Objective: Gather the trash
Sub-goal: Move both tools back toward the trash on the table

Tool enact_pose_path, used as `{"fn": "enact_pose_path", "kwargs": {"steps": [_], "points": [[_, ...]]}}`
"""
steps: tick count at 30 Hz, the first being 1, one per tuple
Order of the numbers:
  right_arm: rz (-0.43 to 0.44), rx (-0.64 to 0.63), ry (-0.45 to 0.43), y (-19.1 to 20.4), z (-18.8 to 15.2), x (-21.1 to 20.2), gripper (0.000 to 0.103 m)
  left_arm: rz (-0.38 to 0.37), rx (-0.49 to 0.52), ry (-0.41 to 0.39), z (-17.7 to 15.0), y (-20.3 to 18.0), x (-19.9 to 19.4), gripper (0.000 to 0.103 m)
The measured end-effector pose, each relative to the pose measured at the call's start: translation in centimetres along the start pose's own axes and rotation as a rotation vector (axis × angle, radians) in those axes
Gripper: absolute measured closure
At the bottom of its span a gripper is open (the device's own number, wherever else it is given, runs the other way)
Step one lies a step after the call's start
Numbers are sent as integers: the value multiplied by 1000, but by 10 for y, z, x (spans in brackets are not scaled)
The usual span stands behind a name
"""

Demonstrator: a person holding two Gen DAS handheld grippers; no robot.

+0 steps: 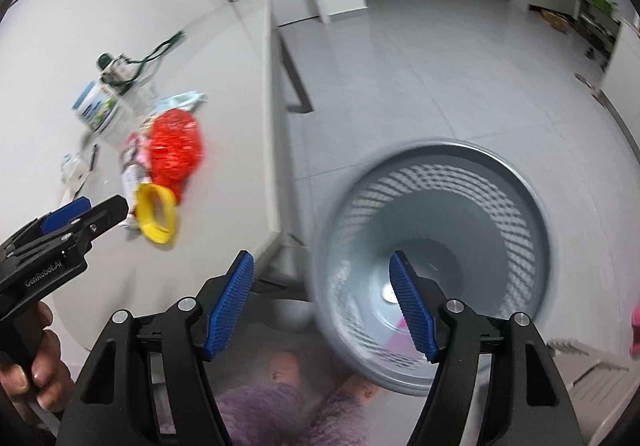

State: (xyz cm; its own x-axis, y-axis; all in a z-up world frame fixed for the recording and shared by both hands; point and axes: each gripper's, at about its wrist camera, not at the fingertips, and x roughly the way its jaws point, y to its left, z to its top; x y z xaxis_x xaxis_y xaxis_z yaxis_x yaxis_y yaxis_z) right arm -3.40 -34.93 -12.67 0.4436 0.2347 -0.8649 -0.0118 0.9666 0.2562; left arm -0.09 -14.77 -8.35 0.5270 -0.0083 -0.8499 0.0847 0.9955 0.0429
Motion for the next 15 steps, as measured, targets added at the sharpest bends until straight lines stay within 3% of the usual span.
{"fn": "enact_pose_path", "kwargs": {"steps": [8,15], "points": [[25,-64,6,82,11,22,33,60,-87,21,-12,92,9,27],[20,-61,9,139,13,49,29,69,-100,42,-19,152,30,27]]}}
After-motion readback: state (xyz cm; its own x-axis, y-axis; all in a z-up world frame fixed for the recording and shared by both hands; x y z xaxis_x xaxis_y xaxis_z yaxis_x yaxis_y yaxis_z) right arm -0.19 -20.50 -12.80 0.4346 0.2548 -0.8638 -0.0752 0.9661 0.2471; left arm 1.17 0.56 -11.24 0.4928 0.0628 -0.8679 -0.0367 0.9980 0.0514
